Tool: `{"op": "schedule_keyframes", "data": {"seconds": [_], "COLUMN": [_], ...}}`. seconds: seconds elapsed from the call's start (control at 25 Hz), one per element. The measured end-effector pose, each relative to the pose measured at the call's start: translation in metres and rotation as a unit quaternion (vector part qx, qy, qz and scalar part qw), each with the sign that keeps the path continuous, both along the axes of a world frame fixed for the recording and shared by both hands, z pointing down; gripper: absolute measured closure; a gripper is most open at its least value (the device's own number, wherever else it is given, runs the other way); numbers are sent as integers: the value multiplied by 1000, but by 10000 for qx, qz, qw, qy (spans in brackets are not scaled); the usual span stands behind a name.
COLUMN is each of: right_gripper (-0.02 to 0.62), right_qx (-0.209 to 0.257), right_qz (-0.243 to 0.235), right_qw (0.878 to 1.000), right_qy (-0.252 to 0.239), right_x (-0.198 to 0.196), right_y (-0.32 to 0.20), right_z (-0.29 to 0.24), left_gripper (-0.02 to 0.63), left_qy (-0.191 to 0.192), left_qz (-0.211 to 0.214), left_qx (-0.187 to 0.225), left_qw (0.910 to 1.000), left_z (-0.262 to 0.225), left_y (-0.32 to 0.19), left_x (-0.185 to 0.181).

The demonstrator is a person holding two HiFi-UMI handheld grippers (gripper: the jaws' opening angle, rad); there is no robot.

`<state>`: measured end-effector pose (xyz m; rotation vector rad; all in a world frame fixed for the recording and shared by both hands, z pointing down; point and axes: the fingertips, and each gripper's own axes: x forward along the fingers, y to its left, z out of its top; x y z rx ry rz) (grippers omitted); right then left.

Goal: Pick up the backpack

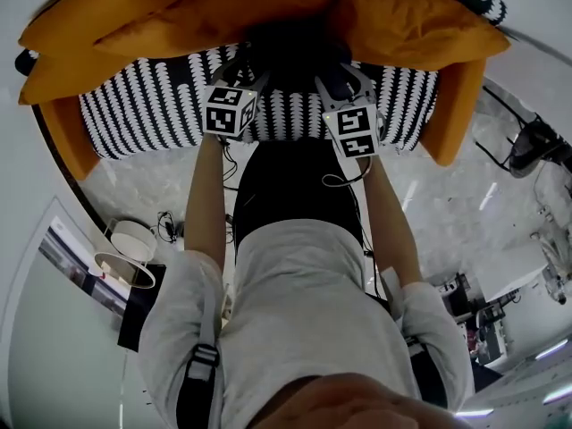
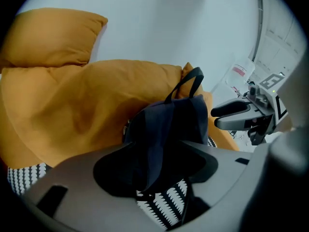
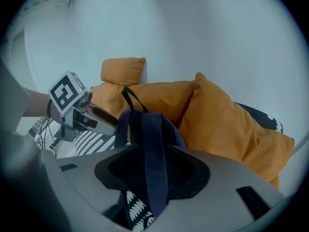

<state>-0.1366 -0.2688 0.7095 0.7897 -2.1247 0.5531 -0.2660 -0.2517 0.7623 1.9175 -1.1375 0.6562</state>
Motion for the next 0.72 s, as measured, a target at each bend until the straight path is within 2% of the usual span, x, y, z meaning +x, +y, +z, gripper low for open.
{"op": "schedule_keyframes", "data": {"seconds": [0.24,0.4,0.72], "right_gripper": [371,367,366], "right_qx": [53,43,-34], "right_qz": [-159,-126,-185], "right_qw": [9998,9998,9997], "right_qy": [103,132,179], "right_x": [-10,-13,-21], "right_y": [-7,-9,-12], "right_z": [5,12,26], "left_gripper": [345,345,345], "left_qy": [64,152,262], "left_qz": [100,4,172], "left_qx": [139,148,130], "left_qw": [9998,9998,9994], "left_z": [7,13,21], "left_y": [-9,-14,-18], "left_x": [9,12,26]}}
